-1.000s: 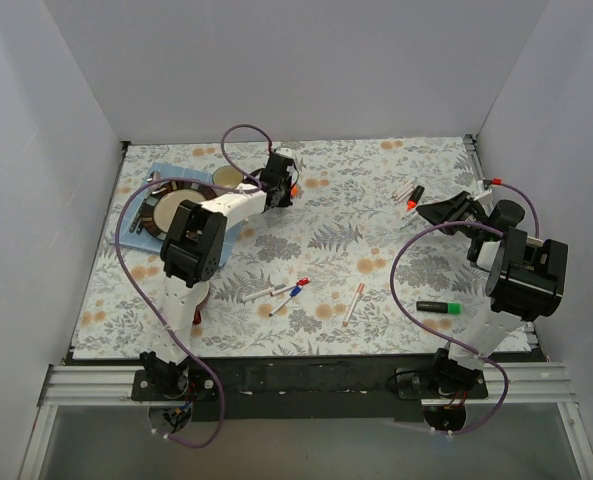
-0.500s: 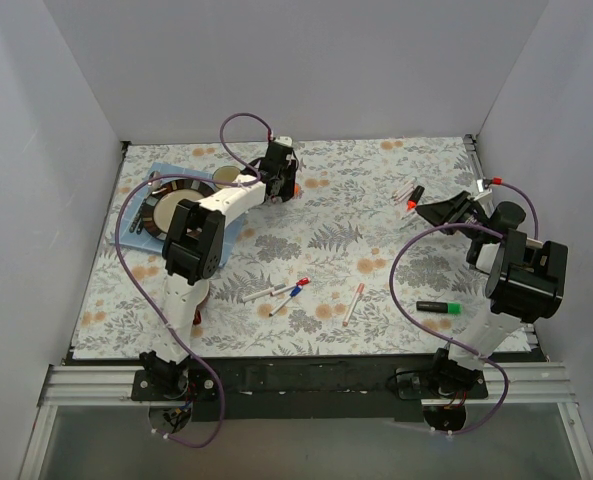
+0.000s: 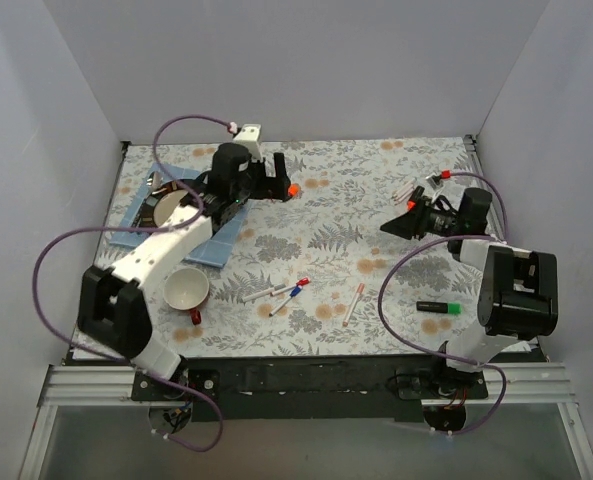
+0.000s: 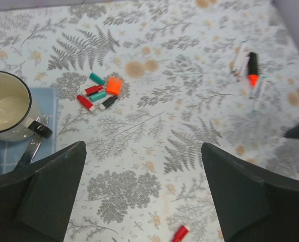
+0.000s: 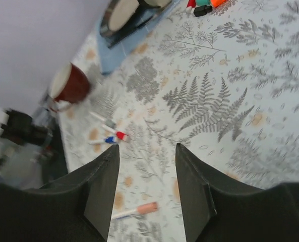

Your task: Open the pen caps

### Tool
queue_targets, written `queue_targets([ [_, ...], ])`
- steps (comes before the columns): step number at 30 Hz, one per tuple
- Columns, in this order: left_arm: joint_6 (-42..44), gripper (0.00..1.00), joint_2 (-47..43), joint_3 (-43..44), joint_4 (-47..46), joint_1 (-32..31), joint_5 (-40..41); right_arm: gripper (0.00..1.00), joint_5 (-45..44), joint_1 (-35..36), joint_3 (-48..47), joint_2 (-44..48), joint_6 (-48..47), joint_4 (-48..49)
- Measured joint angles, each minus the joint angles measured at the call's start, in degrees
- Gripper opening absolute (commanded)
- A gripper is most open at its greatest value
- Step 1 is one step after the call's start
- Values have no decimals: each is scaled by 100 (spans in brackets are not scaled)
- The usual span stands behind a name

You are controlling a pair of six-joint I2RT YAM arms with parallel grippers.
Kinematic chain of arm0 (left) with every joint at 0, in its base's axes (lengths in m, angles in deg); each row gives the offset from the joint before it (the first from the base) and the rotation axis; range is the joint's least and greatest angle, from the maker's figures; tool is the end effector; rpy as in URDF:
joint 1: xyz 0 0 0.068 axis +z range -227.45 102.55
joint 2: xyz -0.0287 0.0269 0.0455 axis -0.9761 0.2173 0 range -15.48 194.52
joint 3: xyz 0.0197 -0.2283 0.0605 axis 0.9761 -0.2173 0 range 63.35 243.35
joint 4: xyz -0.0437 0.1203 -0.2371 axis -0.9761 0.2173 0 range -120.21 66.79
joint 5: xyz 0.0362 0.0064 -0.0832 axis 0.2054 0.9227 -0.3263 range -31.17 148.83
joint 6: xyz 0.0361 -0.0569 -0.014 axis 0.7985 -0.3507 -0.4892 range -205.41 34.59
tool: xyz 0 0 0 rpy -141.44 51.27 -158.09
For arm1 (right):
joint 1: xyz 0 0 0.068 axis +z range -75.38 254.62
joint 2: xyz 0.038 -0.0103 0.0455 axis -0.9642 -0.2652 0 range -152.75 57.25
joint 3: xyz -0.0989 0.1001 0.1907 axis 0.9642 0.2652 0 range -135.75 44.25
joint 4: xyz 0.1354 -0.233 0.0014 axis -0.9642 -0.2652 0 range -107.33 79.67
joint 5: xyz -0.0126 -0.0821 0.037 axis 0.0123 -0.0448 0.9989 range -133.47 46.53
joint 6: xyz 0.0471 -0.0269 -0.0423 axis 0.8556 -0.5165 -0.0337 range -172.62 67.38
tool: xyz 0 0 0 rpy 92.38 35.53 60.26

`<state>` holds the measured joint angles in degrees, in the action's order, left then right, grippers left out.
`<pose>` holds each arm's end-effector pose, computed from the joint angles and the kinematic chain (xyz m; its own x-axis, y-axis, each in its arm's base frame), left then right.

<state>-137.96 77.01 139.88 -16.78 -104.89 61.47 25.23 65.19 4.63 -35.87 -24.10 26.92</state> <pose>0.3588 -0.1835 0.2644 -0.6021 -0.5810 -0.5477 -0.0876 0.7298 -0.6780 0.3259 -0.0017 0.1455 -0.6353 0.2813 -0.7192 -0.5913 0.4219 0.6873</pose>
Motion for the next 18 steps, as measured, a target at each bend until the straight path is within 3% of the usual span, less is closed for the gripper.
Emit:
queue_targets([
  [4, -37, 98, -1626, -1158, -627, 35, -435, 59, -494, 903, -1231, 278, -3082, -3027],
  [7, 39, 98, -2461, -2017, -874, 74, -719, 69, -750, 1585, -1714, 549, -5184, -4695],
  [8, 98, 98, -2671, -2310, -905, 79, -796, 98, -866, 1805, -1784, 636, -5880, -5163],
  [13, 343, 98, -3589, -3480, -861, 85, -977, 98, -1864, 2900, -1753, 951, -9132, -6959],
  [18, 422, 98, -4100, -3615, -960, 85, -1019, 94, -3136, 3893, -1327, 1137, -11110, -7720],
])
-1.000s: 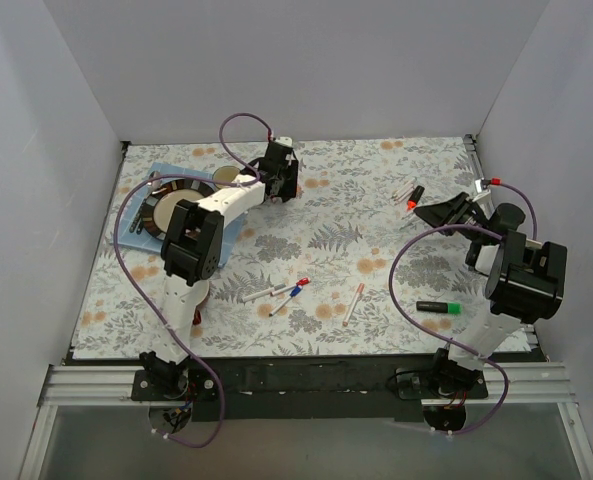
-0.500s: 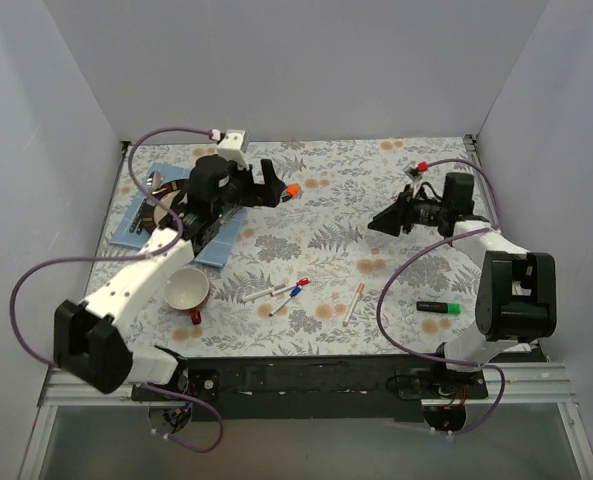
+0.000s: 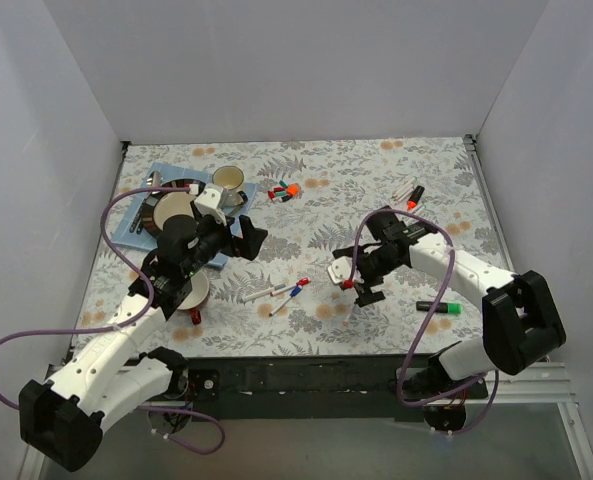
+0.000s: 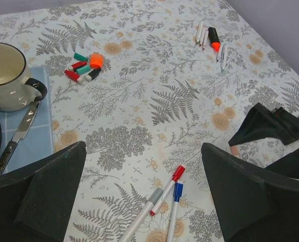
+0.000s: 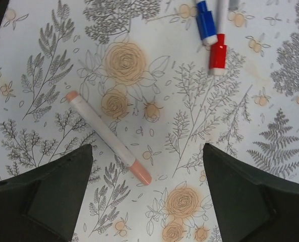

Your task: Open the pen caps

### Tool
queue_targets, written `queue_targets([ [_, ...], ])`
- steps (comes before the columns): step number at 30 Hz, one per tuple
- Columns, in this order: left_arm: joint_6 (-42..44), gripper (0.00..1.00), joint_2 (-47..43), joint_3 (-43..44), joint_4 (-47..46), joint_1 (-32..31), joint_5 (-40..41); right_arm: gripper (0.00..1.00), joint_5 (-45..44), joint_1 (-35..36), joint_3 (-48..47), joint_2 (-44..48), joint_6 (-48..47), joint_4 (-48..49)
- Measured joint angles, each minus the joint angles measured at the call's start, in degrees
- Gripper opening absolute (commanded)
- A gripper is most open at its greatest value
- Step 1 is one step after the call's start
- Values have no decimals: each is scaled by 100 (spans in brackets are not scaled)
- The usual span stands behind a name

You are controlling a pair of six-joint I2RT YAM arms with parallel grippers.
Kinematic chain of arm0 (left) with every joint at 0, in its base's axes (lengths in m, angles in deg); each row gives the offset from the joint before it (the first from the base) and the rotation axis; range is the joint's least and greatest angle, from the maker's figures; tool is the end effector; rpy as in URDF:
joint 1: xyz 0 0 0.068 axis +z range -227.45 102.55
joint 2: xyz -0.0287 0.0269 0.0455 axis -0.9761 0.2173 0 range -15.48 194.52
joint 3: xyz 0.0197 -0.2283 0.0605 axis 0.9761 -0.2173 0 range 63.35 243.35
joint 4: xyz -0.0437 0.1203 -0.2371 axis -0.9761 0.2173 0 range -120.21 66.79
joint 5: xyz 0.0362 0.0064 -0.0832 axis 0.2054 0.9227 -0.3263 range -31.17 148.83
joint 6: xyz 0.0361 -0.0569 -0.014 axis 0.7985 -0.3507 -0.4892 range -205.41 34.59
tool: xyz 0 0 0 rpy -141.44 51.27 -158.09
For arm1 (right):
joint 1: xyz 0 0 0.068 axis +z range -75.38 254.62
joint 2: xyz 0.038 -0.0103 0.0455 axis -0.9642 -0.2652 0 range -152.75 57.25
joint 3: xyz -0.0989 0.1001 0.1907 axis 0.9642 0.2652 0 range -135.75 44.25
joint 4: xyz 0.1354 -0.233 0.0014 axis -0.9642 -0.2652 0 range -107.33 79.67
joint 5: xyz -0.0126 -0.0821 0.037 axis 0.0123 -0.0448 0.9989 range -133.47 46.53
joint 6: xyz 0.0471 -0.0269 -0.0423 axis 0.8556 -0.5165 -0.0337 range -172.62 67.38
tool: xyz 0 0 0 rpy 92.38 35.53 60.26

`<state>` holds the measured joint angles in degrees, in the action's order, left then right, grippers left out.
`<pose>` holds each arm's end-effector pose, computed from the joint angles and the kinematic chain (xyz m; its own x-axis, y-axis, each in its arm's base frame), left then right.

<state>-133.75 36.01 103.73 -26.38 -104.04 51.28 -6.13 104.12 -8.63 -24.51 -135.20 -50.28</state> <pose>0.2327 -0.1248 0.2676 -0.5696 -0.5432 -0.6169 0.1981 0.6376 -0.7444 0.2281 0.1678 0.1577 0.4726 -0.6384 -0.6075 -0.8799 -0.3798 -0.2854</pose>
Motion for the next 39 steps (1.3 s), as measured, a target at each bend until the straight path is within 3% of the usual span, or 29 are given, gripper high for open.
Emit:
queue_targets([
  [6, 0, 98, -70, 2, -66, 2, 0, 84, -828, 688, -70, -280, -916, -614],
  [16, 0, 98, -72, 2, -59, 0, 7, 62, -2037, 1624, -122, -1080, -852, -931],
  [19, -2, 98, -72, 2, -59, 0, 4, 51, -2236, 1725, -208, -1158, -763, -920],
  [22, -2, 98, -72, 2, -59, 0, 4, 31, -2441, 1836, -308, -1261, -713, -907],
  [25, -2, 98, -76, 2, -59, 0, 4, 19, -2573, 1917, -393, -1351, -586, -807],
  [27, -2, 98, -83, 2, -57, 0, 4, 2, -2634, 1956, -387, -1357, -492, -702],
  [35, -15, 98, -74, 2, -55, 0, -107, 1, -2645, 1912, 125, -931, 595, 94],
  [39, -164, 98, 101, 2, -151, 2, -531, 1, -2094, 1390, 179, -839, 1502, 555],
])
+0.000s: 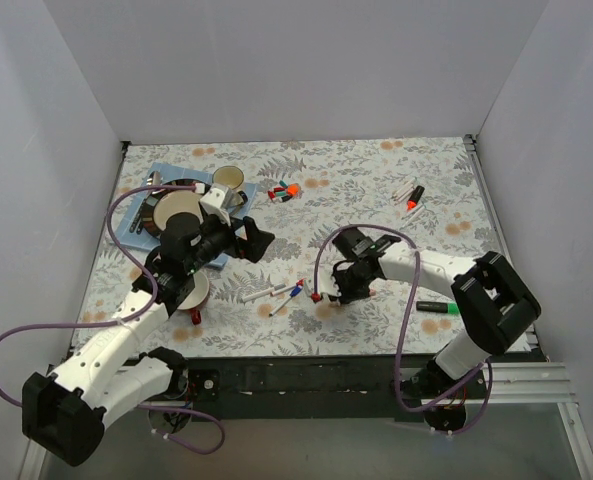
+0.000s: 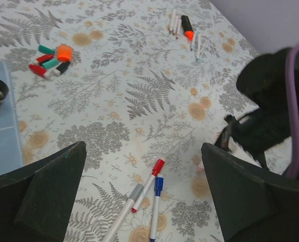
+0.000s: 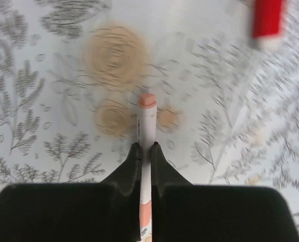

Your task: Open the pen caps

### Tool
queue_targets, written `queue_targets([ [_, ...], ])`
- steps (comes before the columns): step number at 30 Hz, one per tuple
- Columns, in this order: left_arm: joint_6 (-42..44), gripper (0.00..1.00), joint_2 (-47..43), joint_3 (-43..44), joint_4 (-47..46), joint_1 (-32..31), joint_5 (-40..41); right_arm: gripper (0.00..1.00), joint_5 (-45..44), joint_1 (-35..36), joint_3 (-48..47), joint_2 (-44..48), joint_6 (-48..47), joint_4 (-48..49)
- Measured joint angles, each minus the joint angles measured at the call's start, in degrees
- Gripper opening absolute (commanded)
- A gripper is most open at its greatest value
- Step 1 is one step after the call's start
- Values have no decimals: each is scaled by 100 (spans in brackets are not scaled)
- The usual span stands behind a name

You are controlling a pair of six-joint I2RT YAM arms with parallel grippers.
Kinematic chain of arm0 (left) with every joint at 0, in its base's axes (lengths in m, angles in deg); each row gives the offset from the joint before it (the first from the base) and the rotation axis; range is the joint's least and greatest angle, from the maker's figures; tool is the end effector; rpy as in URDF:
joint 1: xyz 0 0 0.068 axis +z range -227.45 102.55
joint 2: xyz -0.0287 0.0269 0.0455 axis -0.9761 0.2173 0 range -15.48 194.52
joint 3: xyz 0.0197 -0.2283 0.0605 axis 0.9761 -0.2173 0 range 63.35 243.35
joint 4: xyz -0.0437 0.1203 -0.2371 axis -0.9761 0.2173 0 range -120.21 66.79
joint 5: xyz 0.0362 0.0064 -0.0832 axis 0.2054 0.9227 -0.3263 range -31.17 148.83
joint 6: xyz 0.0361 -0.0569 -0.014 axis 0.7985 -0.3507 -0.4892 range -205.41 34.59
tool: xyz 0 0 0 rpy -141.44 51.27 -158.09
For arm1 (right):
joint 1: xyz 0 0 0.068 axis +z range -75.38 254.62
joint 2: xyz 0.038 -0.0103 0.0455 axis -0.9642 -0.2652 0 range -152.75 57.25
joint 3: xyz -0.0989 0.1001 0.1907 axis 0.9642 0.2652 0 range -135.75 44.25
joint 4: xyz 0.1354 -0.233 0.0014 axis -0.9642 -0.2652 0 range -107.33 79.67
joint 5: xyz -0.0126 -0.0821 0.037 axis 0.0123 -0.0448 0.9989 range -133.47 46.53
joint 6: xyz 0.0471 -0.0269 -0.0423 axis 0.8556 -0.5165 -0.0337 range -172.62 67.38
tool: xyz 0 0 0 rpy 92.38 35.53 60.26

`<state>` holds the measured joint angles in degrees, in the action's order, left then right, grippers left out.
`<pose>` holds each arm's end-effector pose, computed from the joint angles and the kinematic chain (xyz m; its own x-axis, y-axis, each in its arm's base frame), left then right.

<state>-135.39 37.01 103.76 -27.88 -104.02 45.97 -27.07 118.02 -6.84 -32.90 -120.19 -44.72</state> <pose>0.2328 -0.1304 0.2670 -0.6248 -0.5224 -0.5803 0.2339 0.5839 -0.7774 0.2011 0.2117 0.1050 0.3976 -0.8444 -0.3589 -0.9175 -0.3639 -0.1603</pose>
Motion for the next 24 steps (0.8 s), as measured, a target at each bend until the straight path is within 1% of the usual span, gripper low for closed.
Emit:
queue_targets([
  [5, -323, 98, 378, -31, -262, 0, -984, 1, 1099, -1263, -11, 129, 1213, 704],
  [8, -715, 98, 693, -57, -498, -20, -1567, 1, 1871, -1965, -11, 313, 1987, 1097],
  [10, -1023, 98, 876, -133, -717, -98, -1775, 1, 2404, -2310, -7, 398, 2608, 1410],
  [13, -1504, 98, 1106, -428, -1270, -514, -1770, 1, 3182, -2726, 212, 498, 3733, 2273],
  [15, -1816, 98, 1357, -682, -1731, -975, -1606, 1, 3681, -3132, 728, 612, 4872, 3377],
  [17, -2074, 98, 1755, -815, -2151, -1375, -1443, 1, 3976, -3574, 1447, 737, 6102, 4542],
  [19, -2326, 98, 2286, -844, -2540, -1781, -1224, 1, 4048, -4009, 2133, 782, 7353, 5587],
  [20, -2415, 98, 2551, -833, -2739, -1952, -1102, 1, 4041, -4166, 2378, 785, 7860, 5932],
  [22, -2579, 98, 3086, -715, -3012, -2234, -846, 1, 4024, -4360, 2597, 787, 8706, 6314],
  [24, -2664, 98, 3530, -481, -3193, -2398, -638, 1, 3950, -4470, 2601, 809, 9344, 6620],
])
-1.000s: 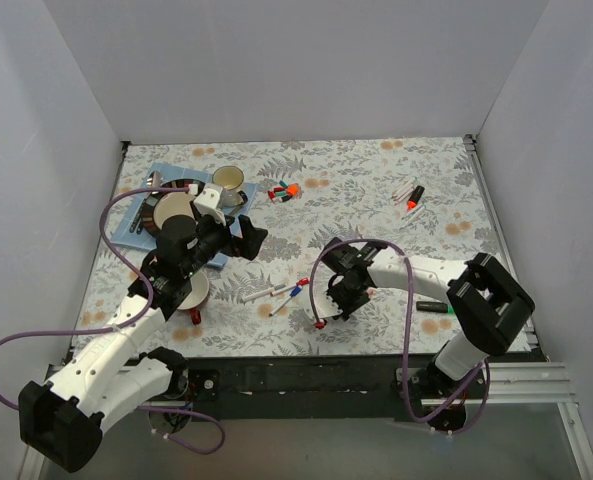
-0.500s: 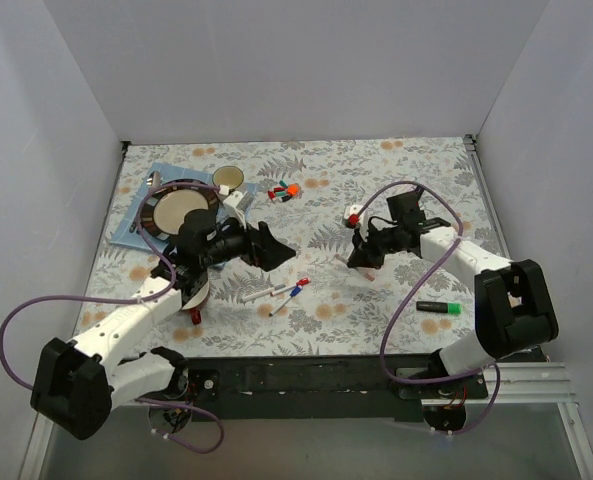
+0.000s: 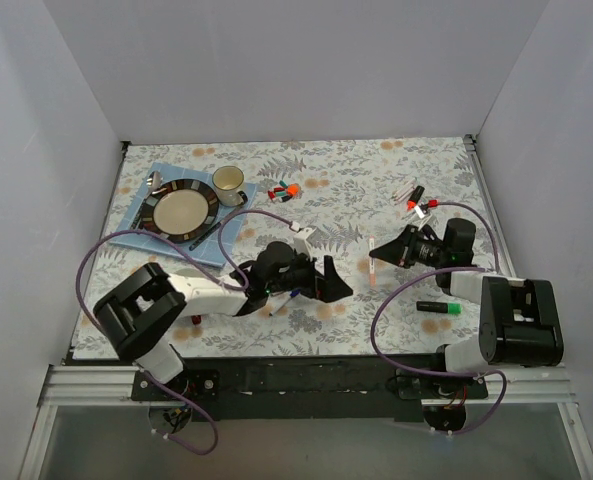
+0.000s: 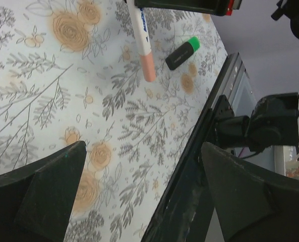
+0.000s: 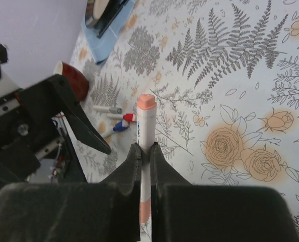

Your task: Open the pen caps

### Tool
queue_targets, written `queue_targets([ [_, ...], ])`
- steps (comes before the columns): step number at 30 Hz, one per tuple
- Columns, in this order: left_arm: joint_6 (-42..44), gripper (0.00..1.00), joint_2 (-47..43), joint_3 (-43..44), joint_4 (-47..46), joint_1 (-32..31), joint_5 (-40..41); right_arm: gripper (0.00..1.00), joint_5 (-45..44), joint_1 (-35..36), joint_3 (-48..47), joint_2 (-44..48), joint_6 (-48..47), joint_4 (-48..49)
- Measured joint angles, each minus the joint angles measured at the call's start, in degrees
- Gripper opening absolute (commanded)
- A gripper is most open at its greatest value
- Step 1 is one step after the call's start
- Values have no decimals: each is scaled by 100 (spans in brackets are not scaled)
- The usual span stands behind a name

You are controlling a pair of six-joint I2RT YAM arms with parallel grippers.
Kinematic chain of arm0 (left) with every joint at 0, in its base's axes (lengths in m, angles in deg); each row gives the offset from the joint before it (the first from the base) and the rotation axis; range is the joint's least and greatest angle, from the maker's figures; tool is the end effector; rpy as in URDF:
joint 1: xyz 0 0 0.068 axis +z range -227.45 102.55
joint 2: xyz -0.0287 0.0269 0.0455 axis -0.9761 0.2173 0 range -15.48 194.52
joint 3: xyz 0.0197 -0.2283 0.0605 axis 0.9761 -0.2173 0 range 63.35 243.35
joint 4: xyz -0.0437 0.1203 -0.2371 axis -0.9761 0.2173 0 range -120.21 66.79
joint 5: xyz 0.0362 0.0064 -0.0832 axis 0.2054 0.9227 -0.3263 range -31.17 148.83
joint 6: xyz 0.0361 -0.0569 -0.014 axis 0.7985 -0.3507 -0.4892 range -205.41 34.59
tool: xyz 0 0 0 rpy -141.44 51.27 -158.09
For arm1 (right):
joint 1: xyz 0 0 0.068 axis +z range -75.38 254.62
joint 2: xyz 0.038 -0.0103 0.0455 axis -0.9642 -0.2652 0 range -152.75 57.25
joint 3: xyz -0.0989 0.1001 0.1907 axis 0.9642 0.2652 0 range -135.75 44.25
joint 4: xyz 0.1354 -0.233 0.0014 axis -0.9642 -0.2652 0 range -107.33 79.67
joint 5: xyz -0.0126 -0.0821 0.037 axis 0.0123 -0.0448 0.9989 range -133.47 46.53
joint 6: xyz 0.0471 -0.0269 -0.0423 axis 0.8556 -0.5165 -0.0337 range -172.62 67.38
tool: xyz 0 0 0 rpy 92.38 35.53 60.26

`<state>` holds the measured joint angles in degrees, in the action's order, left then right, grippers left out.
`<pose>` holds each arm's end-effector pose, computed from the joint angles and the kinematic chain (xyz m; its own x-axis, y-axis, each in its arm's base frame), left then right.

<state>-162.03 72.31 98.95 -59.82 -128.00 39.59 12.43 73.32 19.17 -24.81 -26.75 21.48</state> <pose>0.1960 -0.2672 0.1279 -0.9538 -0.2864 -0.0905 -0.0240 0.3729 -0.9276 0.2733 0.0398 0.1135 -0.7038 0.2606 -0.6609 -0.4773 0.5155 0.7116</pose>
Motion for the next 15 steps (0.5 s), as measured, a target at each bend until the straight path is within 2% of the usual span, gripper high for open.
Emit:
queue_targets([
  [11, -695, 81, 1746, 1399, -944, -247, 404, 1, -175, -295, 125, 173, 1961, 1204],
  [15, -953, 64, 2155, 1711, -1091, -247, 372, 1, -153, -328, 153, 170, 2286, 1436],
])
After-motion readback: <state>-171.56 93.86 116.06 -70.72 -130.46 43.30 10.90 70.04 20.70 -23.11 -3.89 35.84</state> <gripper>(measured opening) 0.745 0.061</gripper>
